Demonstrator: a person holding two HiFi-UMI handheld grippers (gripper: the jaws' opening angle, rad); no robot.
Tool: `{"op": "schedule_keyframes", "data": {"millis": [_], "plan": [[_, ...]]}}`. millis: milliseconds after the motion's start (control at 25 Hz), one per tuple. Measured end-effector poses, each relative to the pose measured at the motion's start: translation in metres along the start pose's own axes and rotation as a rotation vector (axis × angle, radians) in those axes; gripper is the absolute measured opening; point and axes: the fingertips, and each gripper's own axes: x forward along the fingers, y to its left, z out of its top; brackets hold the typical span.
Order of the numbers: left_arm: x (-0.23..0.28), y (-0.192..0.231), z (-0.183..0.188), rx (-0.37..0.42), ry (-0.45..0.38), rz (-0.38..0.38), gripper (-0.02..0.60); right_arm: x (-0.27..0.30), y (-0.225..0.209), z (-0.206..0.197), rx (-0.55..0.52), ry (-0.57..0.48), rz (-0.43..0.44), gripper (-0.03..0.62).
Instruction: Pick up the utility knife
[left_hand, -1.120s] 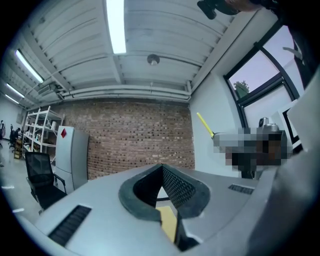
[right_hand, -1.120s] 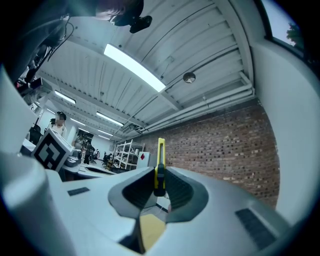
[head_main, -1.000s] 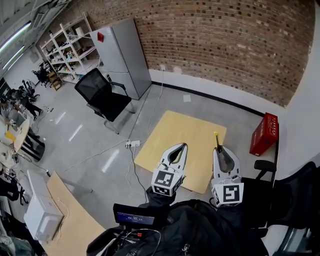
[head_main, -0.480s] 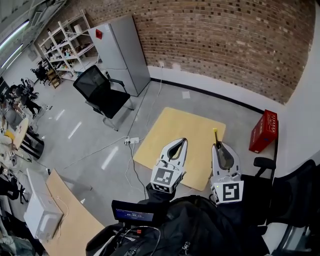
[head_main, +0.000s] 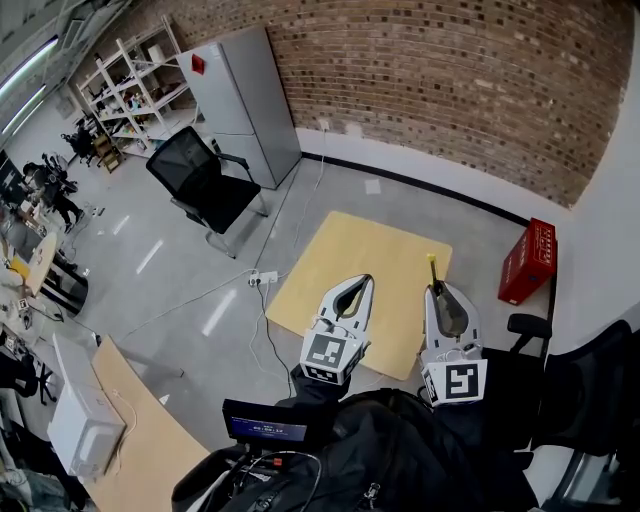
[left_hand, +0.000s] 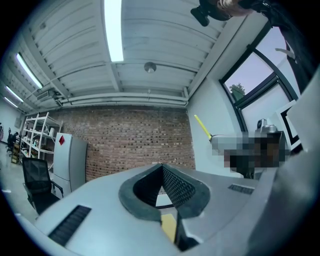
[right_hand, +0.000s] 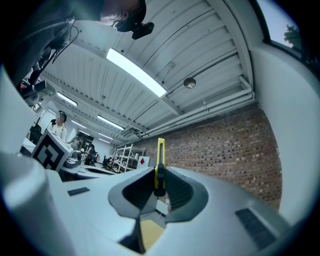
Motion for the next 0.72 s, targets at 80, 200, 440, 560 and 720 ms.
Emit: {"op": "schedule_keyframes", "data": {"millis": [80,200,440,560,720], "plan": [[0.001,0.0,-0.003,-0.002,0.006,0.002,0.002,0.0,-0.002,-0.002,0.0,0.003,0.0,0.069],[0.002,0.0,-0.007,-0.004,0.013,0.005,0.002,-0.001,-0.003,-0.004,0.004,0.007,-0.002,0.069],[0.002,0.001,-0.012,-0.009,0.022,0.008,0.002,0.001,-0.003,-0.006,0.0,0.012,-0.002,0.069],[0.002,0.001,-0.014,-0.01,0.026,0.006,0.002,0.001,-0.002,-0.007,-0.002,0.018,0.001,0.067],[0.001,0.004,-0.012,-0.012,0.021,0.016,0.002,0.002,-0.002,-0.006,-0.004,0.015,0.0,0.067]]}}
